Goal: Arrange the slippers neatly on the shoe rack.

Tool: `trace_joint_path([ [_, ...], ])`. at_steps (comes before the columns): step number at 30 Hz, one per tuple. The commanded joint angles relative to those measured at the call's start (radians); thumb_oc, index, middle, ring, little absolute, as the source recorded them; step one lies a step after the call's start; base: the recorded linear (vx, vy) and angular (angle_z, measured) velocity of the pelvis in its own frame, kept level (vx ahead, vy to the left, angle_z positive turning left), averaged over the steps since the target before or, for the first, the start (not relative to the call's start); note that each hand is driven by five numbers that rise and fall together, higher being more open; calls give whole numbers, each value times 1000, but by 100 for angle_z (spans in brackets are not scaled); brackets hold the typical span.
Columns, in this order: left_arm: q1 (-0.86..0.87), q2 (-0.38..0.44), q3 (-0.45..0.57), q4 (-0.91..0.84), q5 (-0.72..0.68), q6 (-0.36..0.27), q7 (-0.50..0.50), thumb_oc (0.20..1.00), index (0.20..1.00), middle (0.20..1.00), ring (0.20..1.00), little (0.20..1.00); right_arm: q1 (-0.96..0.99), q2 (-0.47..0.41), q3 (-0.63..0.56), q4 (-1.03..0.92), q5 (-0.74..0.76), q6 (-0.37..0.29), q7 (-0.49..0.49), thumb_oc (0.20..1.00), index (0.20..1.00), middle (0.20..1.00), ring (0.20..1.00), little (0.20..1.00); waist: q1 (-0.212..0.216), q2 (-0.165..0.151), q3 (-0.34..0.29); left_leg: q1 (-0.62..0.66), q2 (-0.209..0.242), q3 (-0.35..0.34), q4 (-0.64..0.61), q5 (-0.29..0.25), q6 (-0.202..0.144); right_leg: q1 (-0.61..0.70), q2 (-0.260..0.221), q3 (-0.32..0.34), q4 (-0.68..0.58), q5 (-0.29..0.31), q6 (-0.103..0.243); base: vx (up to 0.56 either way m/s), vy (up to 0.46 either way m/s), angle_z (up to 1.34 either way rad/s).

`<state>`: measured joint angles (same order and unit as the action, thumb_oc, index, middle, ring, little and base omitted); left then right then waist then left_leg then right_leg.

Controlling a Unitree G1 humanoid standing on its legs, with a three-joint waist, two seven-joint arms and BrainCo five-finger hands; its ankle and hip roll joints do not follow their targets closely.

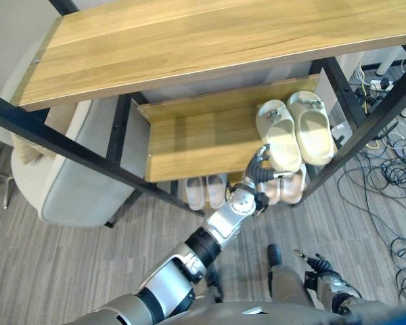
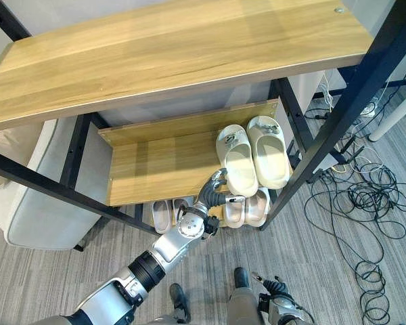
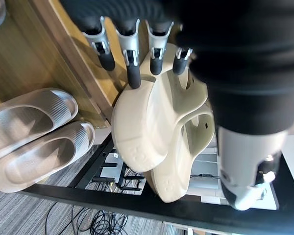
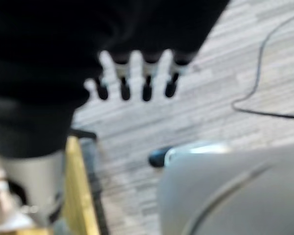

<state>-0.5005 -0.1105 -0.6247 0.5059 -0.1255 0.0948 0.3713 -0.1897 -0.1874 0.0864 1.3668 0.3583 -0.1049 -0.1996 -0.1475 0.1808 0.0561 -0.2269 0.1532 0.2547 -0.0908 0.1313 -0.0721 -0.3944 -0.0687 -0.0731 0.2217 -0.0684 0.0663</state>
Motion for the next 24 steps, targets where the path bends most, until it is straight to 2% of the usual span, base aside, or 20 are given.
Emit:
trace_joint_path([
  [1,-96,-44,34,105,96,-42,44,1000,1000,1000,1000,1000,6,54,10,55,12,-3,1,1000,1000,1000,1000,1000,-1,-27,-14,47,-2,-45,3,-50,-48,65,10,11,-204,119,49,0,0,0],
  [6,-88,18,83,92,145,-40,76,1000,1000,1000,1000,1000,17,64,-5,58,23,-5,5,1000,1000,1000,1000,1000,7,-39,-21,52,-4,-54,3,-50,-49,83,9,4,-213,120,50,7,-7,4],
  [12,-25,146,164,-81,179,-35,65,1000,1000,1000,1000,1000,42,85,-23,59,14,3,10,1000,1000,1000,1000,1000,28,-53,-38,73,-7,-67,3,-53,-50,131,4,-17,-228,116,53,15,7,7],
  [16,34,189,190,-164,188,-28,25,1000,1000,1000,1000,1000,59,95,-28,57,4,9,9,1000,1000,1000,1000,1000,41,-63,-50,90,-9,-77,3,-56,-51,157,2,-29,-236,113,55,19,9,16],
  [19,147,242,194,-249,210,-15,-61,1000,1000,1000,1000,1000,79,102,-36,41,-5,13,11,1000,1000,1000,1000,1000,58,-80,-66,111,-12,-85,3,-60,-51,196,-2,-48,-244,112,57,9,16,13],
  [24,291,271,175,-286,219,-7,-164,1000,1000,1000,1000,1000,103,102,-52,21,-19,18,-1,1000,1000,1000,1000,1000,76,-97,-82,147,-12,-89,3,-70,-48,250,0,-64,-255,105,56,8,8,9],
])
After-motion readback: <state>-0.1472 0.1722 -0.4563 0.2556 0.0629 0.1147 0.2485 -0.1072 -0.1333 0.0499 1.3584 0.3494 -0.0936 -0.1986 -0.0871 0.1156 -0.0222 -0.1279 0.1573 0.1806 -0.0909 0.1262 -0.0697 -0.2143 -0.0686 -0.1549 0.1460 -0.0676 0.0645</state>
